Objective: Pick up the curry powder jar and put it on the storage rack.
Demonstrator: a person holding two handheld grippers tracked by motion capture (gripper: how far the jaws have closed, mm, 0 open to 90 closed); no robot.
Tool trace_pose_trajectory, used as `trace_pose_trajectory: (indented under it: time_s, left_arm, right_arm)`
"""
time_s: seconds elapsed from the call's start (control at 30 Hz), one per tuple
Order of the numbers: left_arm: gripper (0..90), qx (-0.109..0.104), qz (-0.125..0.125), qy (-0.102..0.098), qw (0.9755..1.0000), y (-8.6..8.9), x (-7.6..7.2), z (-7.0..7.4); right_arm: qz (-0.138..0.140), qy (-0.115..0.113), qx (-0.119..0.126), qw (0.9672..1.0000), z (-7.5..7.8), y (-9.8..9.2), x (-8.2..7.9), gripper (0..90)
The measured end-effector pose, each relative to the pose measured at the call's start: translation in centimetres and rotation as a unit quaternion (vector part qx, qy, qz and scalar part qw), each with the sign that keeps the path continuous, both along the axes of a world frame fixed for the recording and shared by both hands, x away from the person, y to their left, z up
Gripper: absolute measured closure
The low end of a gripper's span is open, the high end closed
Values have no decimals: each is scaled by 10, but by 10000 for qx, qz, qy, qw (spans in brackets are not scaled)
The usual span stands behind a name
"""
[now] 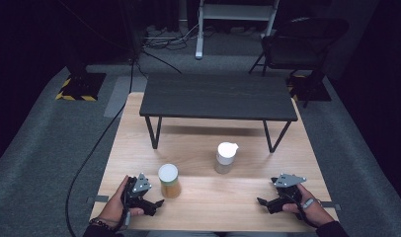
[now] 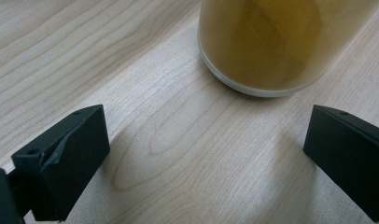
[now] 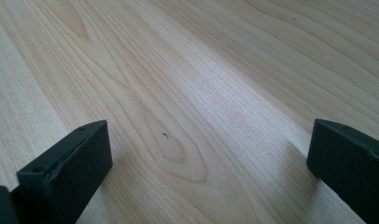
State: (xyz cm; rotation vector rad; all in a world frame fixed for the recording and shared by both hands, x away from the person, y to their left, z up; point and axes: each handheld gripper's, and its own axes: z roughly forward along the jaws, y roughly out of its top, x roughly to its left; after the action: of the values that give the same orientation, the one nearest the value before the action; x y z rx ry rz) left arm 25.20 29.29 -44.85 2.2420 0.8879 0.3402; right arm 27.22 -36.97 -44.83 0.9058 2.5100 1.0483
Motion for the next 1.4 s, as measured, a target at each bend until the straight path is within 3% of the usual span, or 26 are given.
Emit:
trace_pose_trajectory:
  time_s: [0.6,0.8,0.97,1.4]
  left_arm:
    - [3,2,27,-1,10000,0,0,0]
    - [6,101,104,73,9999,-4,0,5]
    - [22,185,131,6,9997,-7,-3,7]
    - [24,-144,298,-191,9993,-2,-14,9]
  right_arm:
    - [23,0,0,10000,0,0,1,0]
    - [24,-1,3,10000,0,0,1,0]
    - [24,-1,3,10000,0,0,1,0]
    - [25,-1,3,10000,0,0,1,0]
